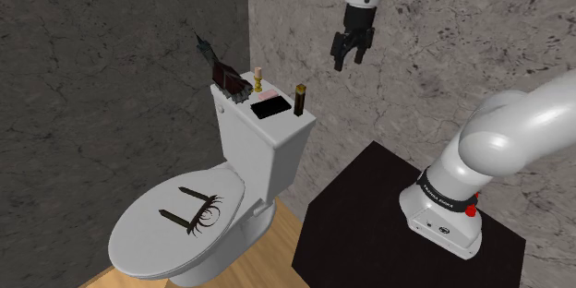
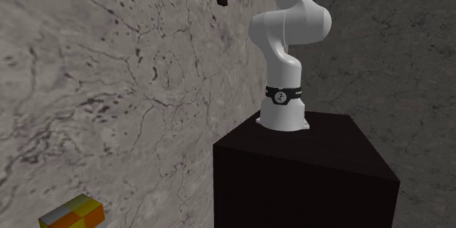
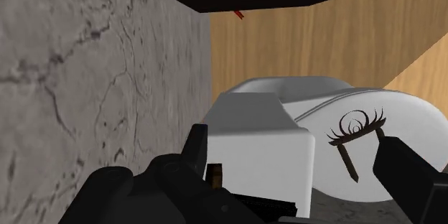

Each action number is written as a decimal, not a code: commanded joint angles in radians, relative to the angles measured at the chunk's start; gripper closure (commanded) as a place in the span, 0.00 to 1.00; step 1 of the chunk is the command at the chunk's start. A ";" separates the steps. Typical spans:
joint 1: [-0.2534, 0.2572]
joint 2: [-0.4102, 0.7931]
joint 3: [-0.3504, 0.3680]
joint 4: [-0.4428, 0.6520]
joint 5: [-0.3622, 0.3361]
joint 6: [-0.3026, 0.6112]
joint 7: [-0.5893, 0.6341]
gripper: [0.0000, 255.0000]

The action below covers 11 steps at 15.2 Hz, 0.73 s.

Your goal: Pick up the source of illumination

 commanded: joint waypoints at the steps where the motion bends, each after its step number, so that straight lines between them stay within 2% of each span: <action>1: -0.005 0.079 -0.002 0.010 -0.005 0.077 0.004 0.00; 11: -0.027 0.456 -0.016 0.168 -0.026 0.327 0.032 0.00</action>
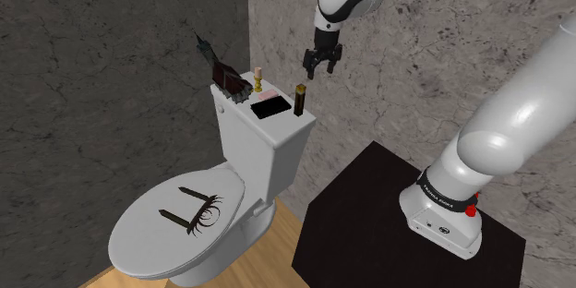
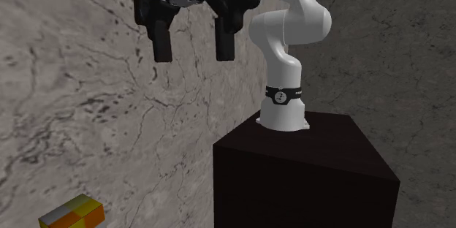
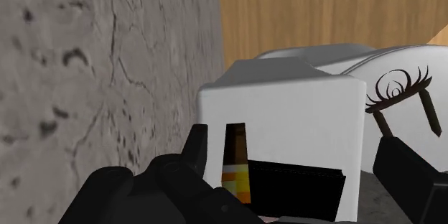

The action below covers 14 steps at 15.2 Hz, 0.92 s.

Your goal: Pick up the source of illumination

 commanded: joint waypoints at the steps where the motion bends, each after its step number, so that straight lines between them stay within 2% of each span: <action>1: -0.003 0.083 -0.003 0.044 -0.004 0.046 0.007 0.00; 11: -0.023 0.457 -0.024 0.337 -0.011 0.158 0.033 0.00; 14: -0.024 0.484 -0.022 0.331 -0.010 0.190 0.033 0.00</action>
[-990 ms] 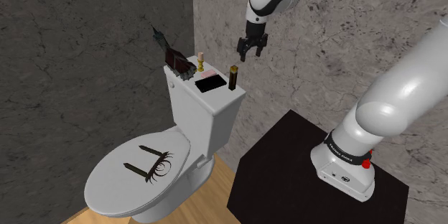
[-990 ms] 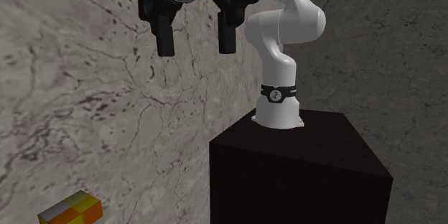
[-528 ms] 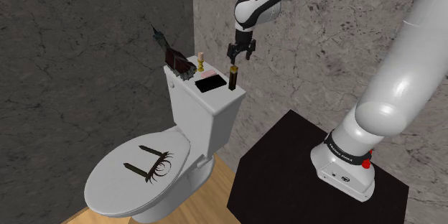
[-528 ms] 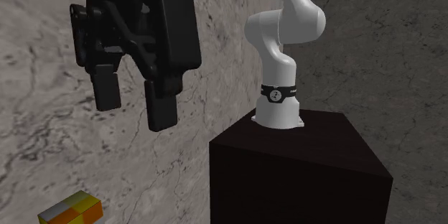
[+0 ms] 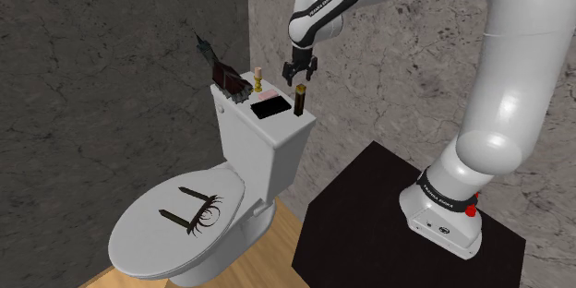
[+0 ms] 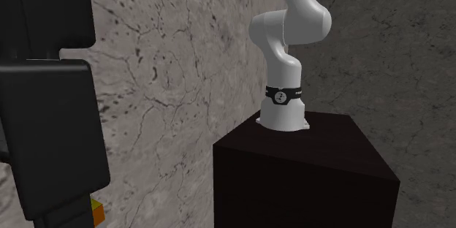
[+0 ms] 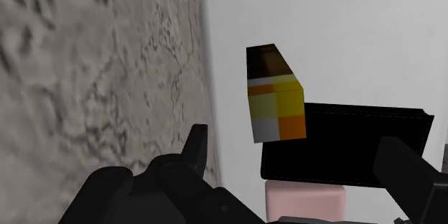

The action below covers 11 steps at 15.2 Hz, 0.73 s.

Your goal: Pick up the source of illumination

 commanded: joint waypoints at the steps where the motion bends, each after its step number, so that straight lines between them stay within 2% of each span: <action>1: -0.005 0.025 -0.004 0.001 0.001 0.018 0.001 0.00; 6: -0.007 0.059 -0.002 -0.003 0.002 0.055 0.001 0.00; 7: -0.007 0.064 -0.002 0.004 0.002 0.054 0.002 1.00; 11: -0.005 0.059 -0.001 -0.001 0.002 0.055 0.004 1.00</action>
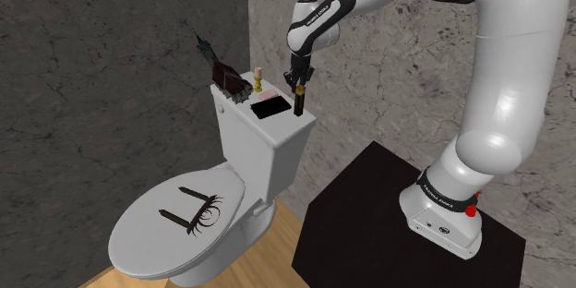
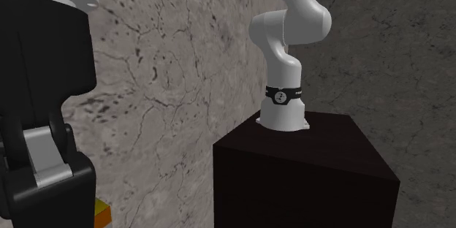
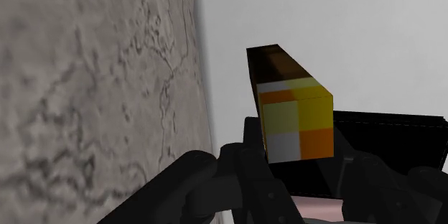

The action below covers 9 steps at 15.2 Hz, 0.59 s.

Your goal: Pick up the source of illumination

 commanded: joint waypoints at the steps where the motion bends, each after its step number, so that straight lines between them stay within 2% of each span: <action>1: -0.003 0.004 -0.003 -0.002 0.001 -0.001 0.001 1.00; 5: -0.006 0.001 -0.003 -0.007 0.001 0.000 -0.002 1.00; 9: -0.006 -0.037 -0.004 -0.003 -0.001 -0.042 -0.002 1.00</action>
